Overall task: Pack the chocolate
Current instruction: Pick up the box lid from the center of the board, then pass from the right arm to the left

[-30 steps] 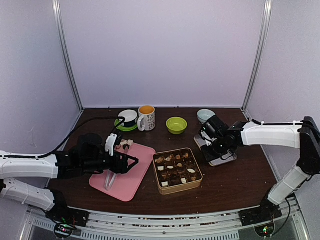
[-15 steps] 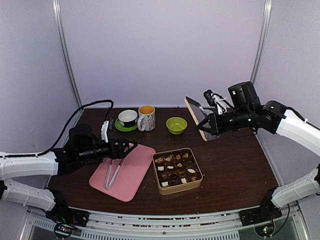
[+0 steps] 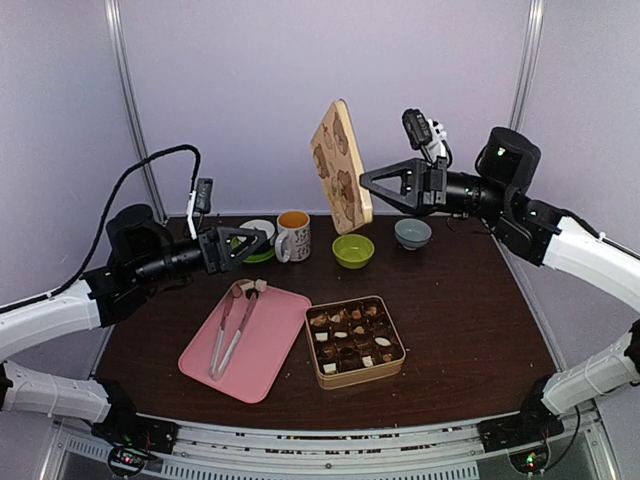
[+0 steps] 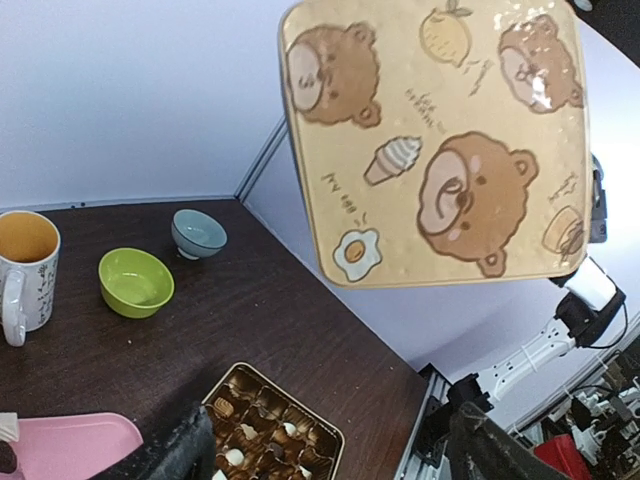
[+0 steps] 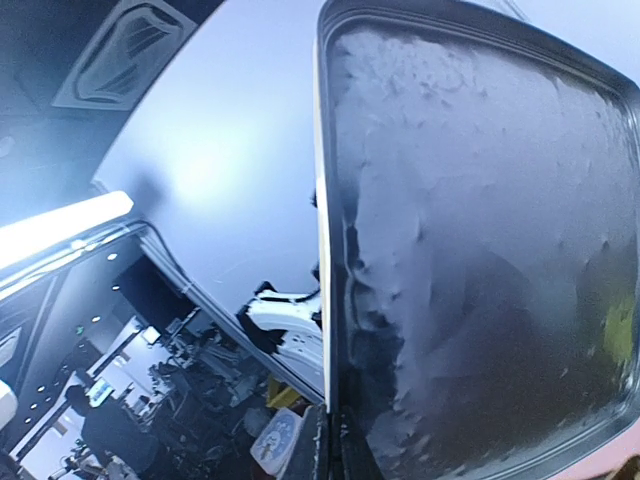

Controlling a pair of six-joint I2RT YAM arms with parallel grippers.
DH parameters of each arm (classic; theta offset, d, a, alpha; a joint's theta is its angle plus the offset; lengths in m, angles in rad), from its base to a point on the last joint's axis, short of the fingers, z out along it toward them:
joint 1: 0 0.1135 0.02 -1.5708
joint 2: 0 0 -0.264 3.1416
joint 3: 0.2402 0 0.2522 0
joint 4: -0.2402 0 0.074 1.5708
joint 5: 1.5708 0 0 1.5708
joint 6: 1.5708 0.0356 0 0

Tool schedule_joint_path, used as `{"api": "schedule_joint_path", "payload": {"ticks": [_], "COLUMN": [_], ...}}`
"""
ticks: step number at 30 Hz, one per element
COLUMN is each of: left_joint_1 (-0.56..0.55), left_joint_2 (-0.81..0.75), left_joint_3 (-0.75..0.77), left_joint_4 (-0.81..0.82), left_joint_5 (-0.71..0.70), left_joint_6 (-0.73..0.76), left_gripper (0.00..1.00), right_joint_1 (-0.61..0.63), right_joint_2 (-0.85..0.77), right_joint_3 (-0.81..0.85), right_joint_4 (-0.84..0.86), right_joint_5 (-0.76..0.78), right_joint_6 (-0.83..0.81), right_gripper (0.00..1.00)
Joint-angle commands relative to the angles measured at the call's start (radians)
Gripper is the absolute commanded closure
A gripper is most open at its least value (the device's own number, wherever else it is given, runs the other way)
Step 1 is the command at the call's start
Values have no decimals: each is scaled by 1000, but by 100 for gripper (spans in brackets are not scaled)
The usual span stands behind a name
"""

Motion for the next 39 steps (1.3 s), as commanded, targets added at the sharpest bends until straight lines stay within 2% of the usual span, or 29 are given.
{"api": "schedule_joint_path", "payload": {"ticks": [1,5,7,19,24,27,35,37,39], "left_joint_1": [23,26,26,27,27,27,26,26,26], "left_joint_2": [7,44,60,130,173,193,207,209,208], "left_joint_3": [57,106,119,189,203,212,202,201,199], "left_joint_4": [88,160,210,280,390,402,510,513,512], "left_joint_5": [84,142,171,205,251,262,299,303,303], "left_joint_6": [-39,-82,-108,-160,-206,-210,-265,-271,-271], "left_gripper": [18,20,22,23,24,25,33,38,47], "right_joint_1": [5,13,22,92,110,127,135,134,134], "right_joint_2": [60,120,141,170,185,205,240,249,257], "right_joint_3": [16,59,77,74,67,72,68,70,70], "right_joint_4": [583,813,837,867,881,910,930,945,965], "right_joint_5": [-87,-76,-72,-52,-43,-45,-40,-39,-40], "right_joint_6": [403,621,661,699,713,735,752,764,777], "right_gripper": [100,100,100,100,100,100,100,100,100]}}
